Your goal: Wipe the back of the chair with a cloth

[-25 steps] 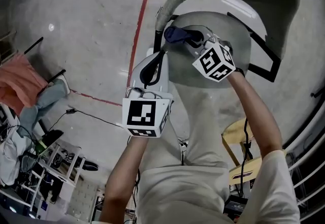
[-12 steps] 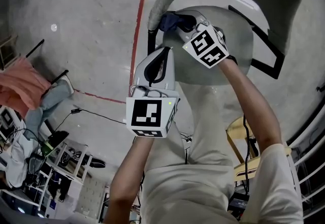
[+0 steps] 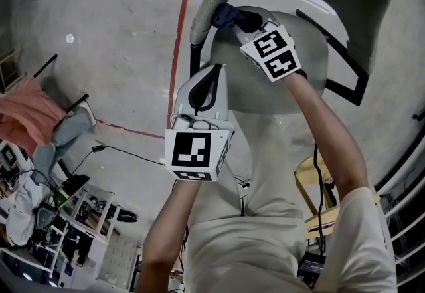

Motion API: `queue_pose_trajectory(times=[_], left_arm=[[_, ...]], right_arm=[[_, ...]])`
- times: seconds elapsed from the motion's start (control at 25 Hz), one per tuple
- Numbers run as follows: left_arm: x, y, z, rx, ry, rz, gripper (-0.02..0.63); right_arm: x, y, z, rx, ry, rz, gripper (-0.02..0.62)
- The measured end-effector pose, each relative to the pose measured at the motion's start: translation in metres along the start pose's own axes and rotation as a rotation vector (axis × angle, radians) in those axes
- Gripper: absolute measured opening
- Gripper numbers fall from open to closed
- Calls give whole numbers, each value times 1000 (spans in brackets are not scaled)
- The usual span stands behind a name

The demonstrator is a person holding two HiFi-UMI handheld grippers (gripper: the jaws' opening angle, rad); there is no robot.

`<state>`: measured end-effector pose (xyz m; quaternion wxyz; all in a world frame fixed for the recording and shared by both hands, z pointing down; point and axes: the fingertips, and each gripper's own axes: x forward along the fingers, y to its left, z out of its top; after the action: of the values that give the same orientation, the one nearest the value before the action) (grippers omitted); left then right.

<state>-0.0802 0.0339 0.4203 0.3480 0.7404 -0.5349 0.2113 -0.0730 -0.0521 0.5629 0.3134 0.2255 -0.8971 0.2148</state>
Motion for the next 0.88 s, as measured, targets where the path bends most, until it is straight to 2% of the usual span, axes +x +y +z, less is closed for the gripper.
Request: queue_pose_trajectory(times=[0.16,0.44,0.68,0.88], left_arm=[[1,-3,2,8,1,-3,2],[8,-12,3,17,3,-17,2],[11,-14,4,25,8,-23,2],[12,-15,4,31,17,-31,2]], right_arm=[[-2,-27,3,39,-11,-63,83],[-5,-55,-5,83,1,-118,83],[-17,-86,-13,228,-28,-202,83],[-29,-105,-19,291,-40,-262,83]])
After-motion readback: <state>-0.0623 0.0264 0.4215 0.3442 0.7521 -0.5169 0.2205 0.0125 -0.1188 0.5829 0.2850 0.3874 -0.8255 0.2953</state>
